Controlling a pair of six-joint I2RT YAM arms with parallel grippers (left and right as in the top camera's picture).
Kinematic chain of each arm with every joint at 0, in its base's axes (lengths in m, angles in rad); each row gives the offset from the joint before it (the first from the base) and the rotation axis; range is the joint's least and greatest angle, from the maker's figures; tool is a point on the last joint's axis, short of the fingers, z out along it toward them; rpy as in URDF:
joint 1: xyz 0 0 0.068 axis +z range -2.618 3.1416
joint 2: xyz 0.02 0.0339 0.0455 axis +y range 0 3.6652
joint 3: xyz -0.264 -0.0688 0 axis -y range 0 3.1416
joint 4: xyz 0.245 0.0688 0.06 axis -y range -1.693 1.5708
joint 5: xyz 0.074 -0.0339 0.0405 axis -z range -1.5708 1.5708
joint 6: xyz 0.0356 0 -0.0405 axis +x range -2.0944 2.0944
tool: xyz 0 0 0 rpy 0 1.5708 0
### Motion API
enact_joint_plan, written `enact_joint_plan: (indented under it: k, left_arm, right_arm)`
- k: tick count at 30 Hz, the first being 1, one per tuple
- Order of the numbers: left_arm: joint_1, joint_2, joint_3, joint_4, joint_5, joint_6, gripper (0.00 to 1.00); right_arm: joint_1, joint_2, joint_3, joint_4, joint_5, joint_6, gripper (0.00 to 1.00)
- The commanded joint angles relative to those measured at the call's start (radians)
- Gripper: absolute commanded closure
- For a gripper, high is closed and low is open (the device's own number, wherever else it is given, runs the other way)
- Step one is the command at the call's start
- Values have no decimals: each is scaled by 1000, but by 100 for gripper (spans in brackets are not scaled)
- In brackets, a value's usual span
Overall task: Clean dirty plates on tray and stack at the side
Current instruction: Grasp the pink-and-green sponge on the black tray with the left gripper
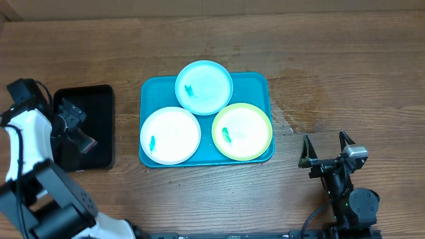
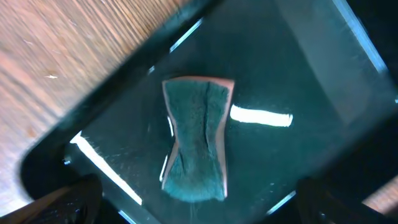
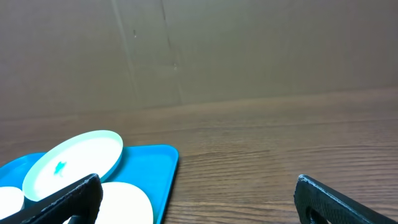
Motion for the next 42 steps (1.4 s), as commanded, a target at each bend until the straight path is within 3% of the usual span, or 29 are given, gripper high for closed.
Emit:
enact_joint_plan:
  k: [1, 8, 15, 17, 20, 22, 24, 26, 28, 29, 30, 31, 32, 42]
  left_arm:
    - [3, 79, 16, 11, 75, 74, 9]
    - [3, 179, 16, 16, 82, 97, 7]
    - [3, 218, 16, -16, 71, 97, 13]
    - [3, 222, 16, -16, 64, 98, 24]
    - [3, 222, 16, -14, 62, 97, 62]
    - [3, 222, 16, -14, 61, 97, 80]
    - [3, 222, 16, -11, 60, 97, 91]
    - [4, 222, 16, -3, 43, 97, 94]
    - [4, 222, 16, 13, 14, 97, 85]
    - [4, 222, 16, 27, 11, 97, 62]
    - [4, 222, 16, 42, 9, 97, 21]
    - [4, 222, 16, 58, 8, 97, 4]
    - [4, 222, 16, 76, 8, 97, 0]
    - [4, 222, 16, 209, -40, 97, 3]
  right_arm:
    - [-3, -9, -11, 8, -1, -3, 0]
    - [-3, -9, -11, 8, -1, -3, 0]
    - [-3, -9, -11, 8, -1, -3, 0]
    - [-3, -9, -11, 8, -1, -3, 0]
    - [-3, -9, -11, 8, -1, -3, 0]
    - [-3, -9, -11, 8, -1, -3, 0]
    - [-3, -9, -11, 8, -1, -3, 0]
    - [-3, -9, -11, 8, -1, -3, 0]
    - [-3, -9, -11, 8, -1, -3, 0]
    - [-3, -9, -11, 8, -1, -3, 0]
    - [-3, -9, -11, 8, -1, -3, 0]
    - [-3, -9, -11, 8, -1, -3, 0]
    - [-3, -9, -11, 8, -1, -3, 0]
    - [-3, -9, -11, 8, -1, -3, 0]
